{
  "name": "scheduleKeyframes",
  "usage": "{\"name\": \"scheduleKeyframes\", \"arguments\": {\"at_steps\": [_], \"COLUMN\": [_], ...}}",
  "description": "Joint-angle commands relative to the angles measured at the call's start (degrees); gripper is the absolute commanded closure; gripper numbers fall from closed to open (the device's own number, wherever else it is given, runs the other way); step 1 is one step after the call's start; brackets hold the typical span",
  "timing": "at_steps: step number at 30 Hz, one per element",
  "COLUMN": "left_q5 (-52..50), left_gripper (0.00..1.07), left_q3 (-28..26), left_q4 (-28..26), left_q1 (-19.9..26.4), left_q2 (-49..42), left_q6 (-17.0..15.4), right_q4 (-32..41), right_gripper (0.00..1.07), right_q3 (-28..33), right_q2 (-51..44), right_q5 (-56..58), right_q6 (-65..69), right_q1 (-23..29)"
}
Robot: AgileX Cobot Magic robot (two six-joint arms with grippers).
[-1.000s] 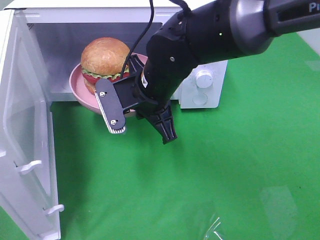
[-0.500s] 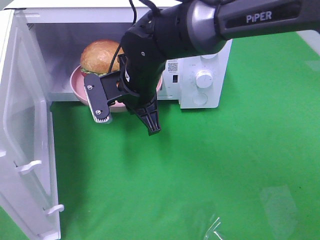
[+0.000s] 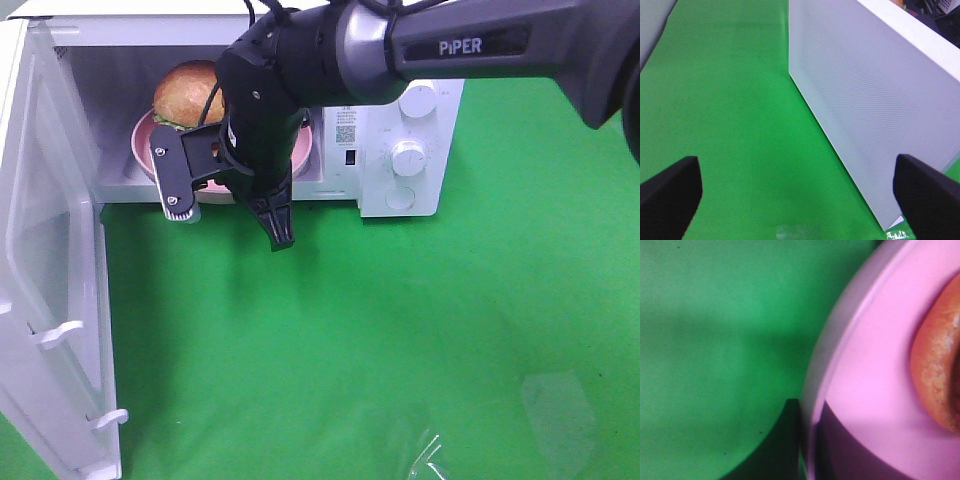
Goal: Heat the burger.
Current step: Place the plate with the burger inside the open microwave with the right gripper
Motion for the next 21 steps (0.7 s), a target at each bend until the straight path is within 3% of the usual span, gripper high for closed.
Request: {"name": "scheduleKeyframes", "arguments": {"at_steps": [1, 21], "left_q5": [-0.80, -0.80], "left_gripper": [0.10, 0.10], "left_q3": [0.23, 0.23], "left_q4": [-0.17, -0.17], "left_q1": [0.00, 0.00], "left_q2": [-1.20, -1.20], "left_q6": [-0.11, -0.06], "right_q4": [-1.60, -2.41], "right_gripper": [1.07, 1.07], "right_q3": [-2.41, -10.31], "right_q2": [0.52, 4.98], "right_q5": [-1.95, -3.04], "right_q6": [0.80, 1.38], "right_q1": [-0.40, -2.41]}}
